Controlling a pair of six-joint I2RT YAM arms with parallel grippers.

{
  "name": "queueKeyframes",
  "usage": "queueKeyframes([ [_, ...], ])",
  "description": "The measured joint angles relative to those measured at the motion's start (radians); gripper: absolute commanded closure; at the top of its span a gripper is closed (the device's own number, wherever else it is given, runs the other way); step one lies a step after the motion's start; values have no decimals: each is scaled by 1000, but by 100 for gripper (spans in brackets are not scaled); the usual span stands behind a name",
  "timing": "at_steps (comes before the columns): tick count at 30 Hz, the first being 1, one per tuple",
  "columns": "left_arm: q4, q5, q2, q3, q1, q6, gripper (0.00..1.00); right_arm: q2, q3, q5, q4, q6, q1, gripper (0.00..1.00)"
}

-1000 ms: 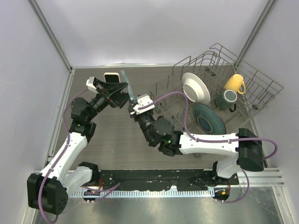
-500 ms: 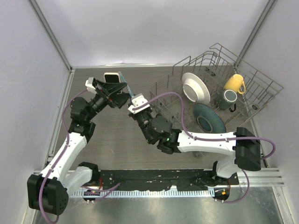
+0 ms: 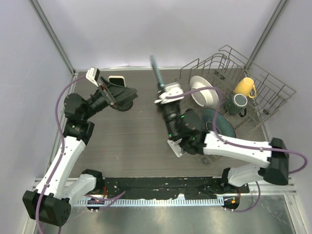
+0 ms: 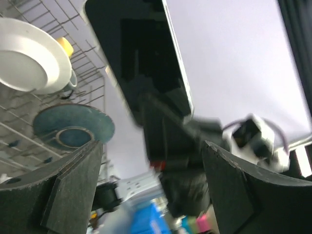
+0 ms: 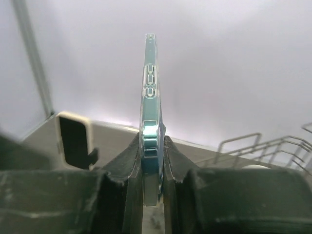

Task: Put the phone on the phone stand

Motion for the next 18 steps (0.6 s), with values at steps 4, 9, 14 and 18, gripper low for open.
queueKeyframes([
  [4, -176, 56, -43, 99, -18, 244, 20, -168, -2, 32, -102, 61, -102, 100],
  [9, -455, 22, -90, 156, -200, 610, 21, -362, 8, 40, -319, 165, -198, 100],
  [14, -720, -214, -64, 168, -553, 910, 29, -520, 2, 34, -543, 235, -205, 100],
  [18, -833, -493, 48, 174, -824, 1055, 33, -645, -5, 35, -687, 292, -206, 100],
])
